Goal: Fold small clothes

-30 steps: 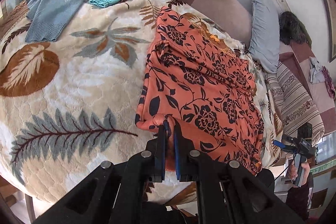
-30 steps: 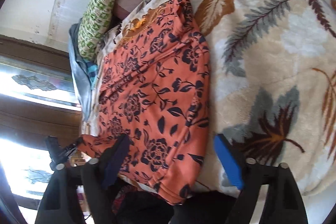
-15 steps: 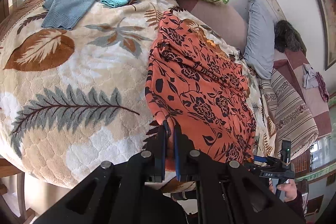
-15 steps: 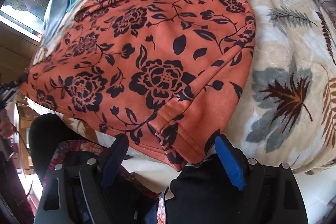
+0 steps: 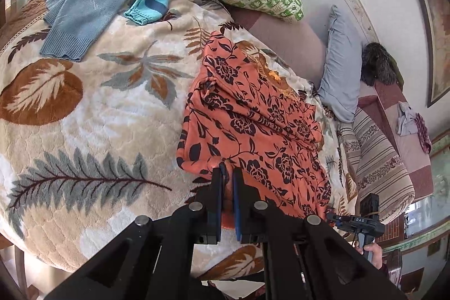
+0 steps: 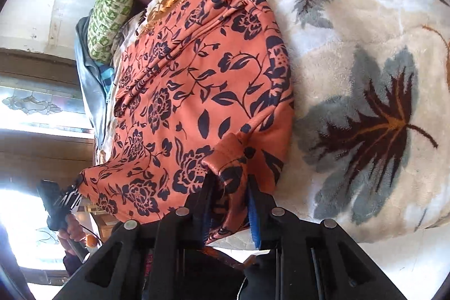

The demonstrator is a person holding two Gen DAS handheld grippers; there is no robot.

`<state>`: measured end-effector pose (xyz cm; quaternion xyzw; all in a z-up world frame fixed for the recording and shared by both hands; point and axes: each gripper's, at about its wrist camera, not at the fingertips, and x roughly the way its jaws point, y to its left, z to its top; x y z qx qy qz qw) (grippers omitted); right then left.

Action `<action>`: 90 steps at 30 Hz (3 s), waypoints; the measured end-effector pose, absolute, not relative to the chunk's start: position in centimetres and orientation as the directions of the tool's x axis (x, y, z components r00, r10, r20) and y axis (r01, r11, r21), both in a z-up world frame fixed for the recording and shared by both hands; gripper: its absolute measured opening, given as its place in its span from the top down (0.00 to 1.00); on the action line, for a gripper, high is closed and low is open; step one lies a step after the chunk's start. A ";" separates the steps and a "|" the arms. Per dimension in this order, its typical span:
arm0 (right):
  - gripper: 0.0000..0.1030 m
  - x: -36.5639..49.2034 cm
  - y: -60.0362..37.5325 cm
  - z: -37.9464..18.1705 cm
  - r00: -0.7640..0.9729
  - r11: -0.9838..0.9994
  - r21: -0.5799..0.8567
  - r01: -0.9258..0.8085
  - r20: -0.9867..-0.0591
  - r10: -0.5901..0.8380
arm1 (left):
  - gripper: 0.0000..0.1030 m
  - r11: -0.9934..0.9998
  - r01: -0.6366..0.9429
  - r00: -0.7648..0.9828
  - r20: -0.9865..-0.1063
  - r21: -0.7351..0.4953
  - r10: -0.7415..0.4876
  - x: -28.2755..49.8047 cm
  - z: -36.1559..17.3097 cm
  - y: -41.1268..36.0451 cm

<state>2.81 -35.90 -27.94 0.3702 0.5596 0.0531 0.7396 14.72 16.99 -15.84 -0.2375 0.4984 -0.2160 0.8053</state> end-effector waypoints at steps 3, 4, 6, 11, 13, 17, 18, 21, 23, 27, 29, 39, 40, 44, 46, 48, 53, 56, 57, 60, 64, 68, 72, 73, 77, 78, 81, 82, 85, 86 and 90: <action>0.76 2.6 -37.3 -30.6 0.341 0.679 0.586 0.442 -0.810 0.477 | 0.94 0.791 0.111 0.402 -0.701 -0.602 -0.589 15.2 -16.1 16.7; 0.76 2.2 -37.8 -31.1 0.359 0.637 0.627 0.448 -0.779 0.514 | 0.94 0.795 0.110 0.400 -0.706 -0.596 -0.585 15.2 -16.3 16.6; 0.71 1.8 -38.1 -31.2 0.347 0.621 0.646 0.444 -0.763 0.545 | 0.94 0.798 0.099 0.394 -0.713 -0.595 -0.580 15.2 -16.8 16.7; 0.28 3.2 -35.6 -30.8 0.333 0.637 0.651 0.413 -0.759 0.560 | 0.94 0.789 0.068 0.390 -0.712 -0.610 -0.584 14.6 -17.6 17.4; 0.28 3.9 -34.3 -30.0 0.352 0.702 0.599 0.384 -0.798 0.489 | 0.94 0.792 0.070 0.389 -0.715 -0.606 -0.581 14.2 -17.6 17.5; 0.78 3.9 -33.2 -29.1 0.375 0.779 0.523 0.345 -0.838 0.397 | 0.94 0.792 0.066 0.390 -0.715 -0.607 -0.580 13.9 -17.4 17.8; 0.80 3.6 -33.1 -28.6 0.384 0.782 0.528 0.330 -0.832 0.400 | 0.94 0.792 0.065 0.391 -0.715 -0.607 -0.579 13.9 -17.4 17.9; 0.84 2.8 -33.2 -27.5 0.385 0.785 0.537 0.309 -0.825 0.413 | 0.94 0.790 0.066 0.392 -0.712 -0.610 -0.583 14.1 -17.2 17.9; 0.85 2.2 -34.4 -26.9 0.417 0.724 0.627 0.287 -0.762 0.495 | 0.94 0.785 0.075 0.397 -0.703 -0.615 -0.590 14.4 -16.9 17.8; 0.85 3.3 -36.0 -25.4 0.527 0.530 0.812 0.245 -0.570 0.630 | 0.94 0.768 0.092 0.413 -0.678 -0.633 -0.608 15.9 -15.4 17.7; 0.85 4.9 -36.4 -24.5 0.570 0.451 0.869 0.203 -0.480 0.667 | 0.94 0.755 0.092 0.427 -0.659 -0.649 -0.619 17.3 -14.2 17.8; 0.85 21.1 -39.6 -21.2 0.735 0.338 0.931 0.141 -0.327 0.594 | 0.94 0.771 0.023 0.570 -0.625 -0.637 -0.534 30.8 -8.3 18.8; 0.85 22.2 -39.9 -21.3 0.744 0.344 0.927 0.148 -0.334 0.578 | 0.94 0.763 0.030 0.562 -0.621 -0.645 -0.547 31.4 -8.4 18.5; 0.85 22.7 -41.2 -22.3 0.756 0.357 0.922 0.152 -0.341 0.558 | 0.86 0.820 0.062 0.502 -0.692 -0.569 -0.518 29.3 -10.9 17.0; 0.85 21.6 -41.9 -23.8 0.745 0.346 0.922 0.175 -0.354 0.566 | 0.76 0.853 0.068 0.445 -0.750 -0.517 -0.490 26.4 -13.1 16.8; 0.85 20.1 -42.7 -25.4 0.743 0.327 0.924 0.200 -0.360 0.564 | 0.61 0.874 0.022 0.374 -0.807 -0.485 -0.457 23.0 -15.4 17.2; 0.85 17.9 -42.3 -27.6 0.746 0.270 0.939 0.213 -0.335 0.575 | 0.38 0.879 -0.053 0.211 -0.865 -0.474 -0.454 15.5 -18.4 17.0; 0.85 17.0 -41.4 -27.6 0.742 0.265 0.943 0.202 -0.324 0.587 | 0.32 0.875 -0.103 0.187 -0.874 -0.472 -0.449 13.5 -18.9 16.5; 0.85 16.7 -41.1 -27.5 0.741 0.266 0.944 0.198 -0.321 0.589 | 0.32 0.862 -0.130 0.196 -0.865 -0.489 -0.461 13.3 -19.1 16.4; 0.85 15.7 -40.6 -27.1 0.740 0.263 0.947 0.184 -0.310 0.598 | 0.27 0.845 -0.171 0.191 -0.858 -0.507 -0.476 13.5 -20.3 15.3; 0.85 14.5 -40.4 -27.0 0.734 0.268 0.948 0.172 -0.305 0.607 | 0.27 0.801 -0.211 0.187 -0.827 -0.561 -0.530 13.8 -22.6 14.1; 0.85 14.1 -40.2 -27.3 0.726 0.276 0.945 0.173 -0.312 0.612 | 0.90 0.778 -0.230 0.205 -0.811 -0.584 -0.548 14.0 -24.4 13.4; 0.85 14.2 -40.6 -27.0 0.734 0.260 0.954 0.150 -0.283 0.617 | 0.92 0.784 -0.140 0.232 -0.790 -0.605 -0.568 14.4 -23.3 12.8; 0.85 14.3 -40.7 -26.7 0.738 0.249 0.959 0.132 -0.263 0.621 | 0.92 0.765 -0.124 0.245 -0.767 -0.632 -0.593 14.9 -22.5 12.9; 0.85 16.1 -41.5 -24.5 0.755 0.227 0.970 0.081 -0.208 0.622 | 0.93 0.729 -0.059 0.330 -0.703 -0.682 -0.630 19.1 -18.1 14.0; 0.85 17.0 -41.7 -24.0 0.759 0.226 0.972 0.071 -0.200 0.620 | 0.93 0.718 -0.050 0.350 -0.686 -0.694 -0.638 20.8 -17.0 14.3; 0.85 20.6 -42.5 -22.4 0.780 0.247 0.967 0.054 -0.195 0.595 | 0.93 0.721 -0.011 0.406 -0.662 -0.693 -0.630 27.2 -14.2 14.4; 0.85 21.9 -42.8 -22.0 0.790 0.255 0.966 0.050 -0.194 0.581 | 0.93 0.721 -0.010 0.417 -0.658 -0.693 -0.626 29.7 -13.6 14.1; 0.85 26.3 -44.4 -21.8 0.827 0.263 0.963 0.055 -0.192 0.528 | 0.92 0.732 -0.002 0.419 -0.665 -0.681 -0.618 37.3 -13.7 12.4; 0.85 28.0 -44.9 -22.3 0.831 0.255 0.964 0.071 -0.199 0.519 | 0.92 0.748 -0.030 0.406 -0.692 -0.663 -0.597 39.6 -14.6 11.9; 0.71 34.1 -46.7 -26.1 0.816 0.280 0.933 0.225 -0.337 0.469 | 0.88 0.769 -0.140 0.324 -0.763 -0.623 -0.559 46.7 -21.0 9.8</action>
